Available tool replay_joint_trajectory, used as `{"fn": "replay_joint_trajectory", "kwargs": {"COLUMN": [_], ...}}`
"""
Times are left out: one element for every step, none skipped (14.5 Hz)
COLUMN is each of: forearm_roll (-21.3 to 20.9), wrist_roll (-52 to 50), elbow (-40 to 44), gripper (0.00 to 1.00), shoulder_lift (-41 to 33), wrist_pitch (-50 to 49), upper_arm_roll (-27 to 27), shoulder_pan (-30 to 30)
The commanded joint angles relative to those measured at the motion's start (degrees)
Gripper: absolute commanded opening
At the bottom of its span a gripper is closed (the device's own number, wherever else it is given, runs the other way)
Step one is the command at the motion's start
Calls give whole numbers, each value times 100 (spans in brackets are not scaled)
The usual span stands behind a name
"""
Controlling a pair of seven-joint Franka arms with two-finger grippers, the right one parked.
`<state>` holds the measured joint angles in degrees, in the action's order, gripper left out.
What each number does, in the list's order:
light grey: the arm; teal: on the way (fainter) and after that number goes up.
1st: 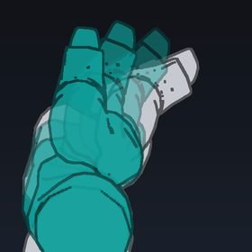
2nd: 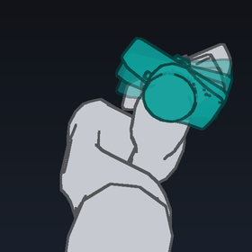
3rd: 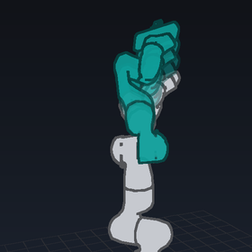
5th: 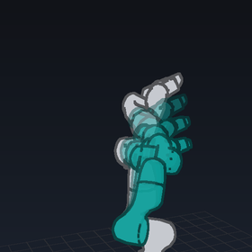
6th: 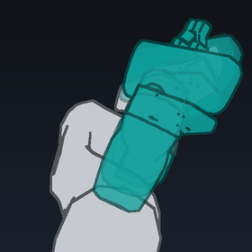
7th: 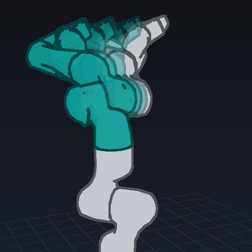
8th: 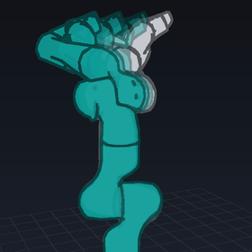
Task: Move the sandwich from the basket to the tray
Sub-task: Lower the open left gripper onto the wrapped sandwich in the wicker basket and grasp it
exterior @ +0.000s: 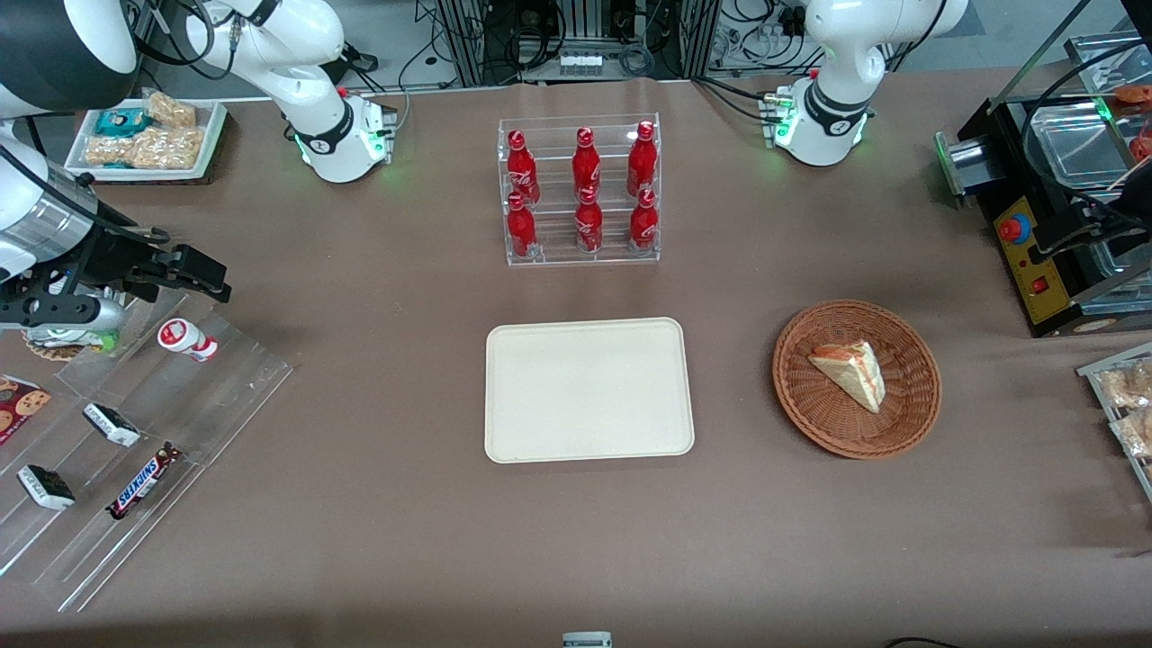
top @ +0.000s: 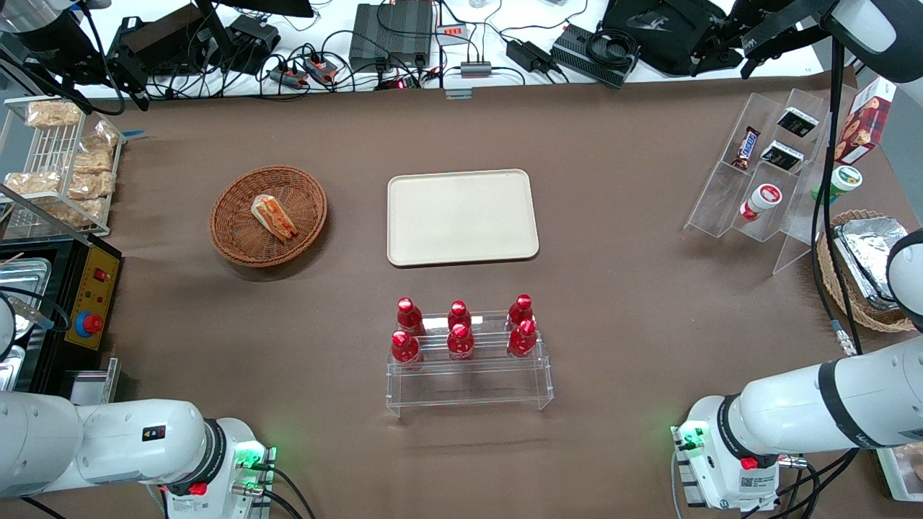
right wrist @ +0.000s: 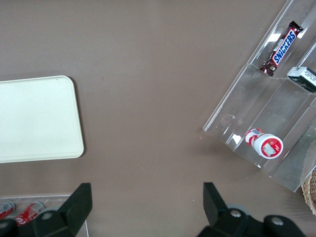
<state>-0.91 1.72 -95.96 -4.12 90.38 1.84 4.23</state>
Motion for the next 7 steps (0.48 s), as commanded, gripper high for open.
{"fn": "replay_joint_trajectory", "kwargs": {"forearm_roll": [21, 3, 46, 55, 55, 38, 12], "wrist_roll": [-76, -102, -180, -381, -827, -1458, -2047], "elbow": [78, -9, -324, -736, -1271, -1720, -2011], "gripper": [100, 100, 100, 100, 100, 100, 100], "shoulder_lift": [-54, 59, 156, 183, 270, 384, 577], "wrist_pitch": [-205, -75, 214, 660, 1309, 1985, 2523], "upper_arm_roll": [0, -17, -35, -148, -358, -612, -824], "shoulder_pan": [25, 8, -1, -36, -62, -71, -71]}}
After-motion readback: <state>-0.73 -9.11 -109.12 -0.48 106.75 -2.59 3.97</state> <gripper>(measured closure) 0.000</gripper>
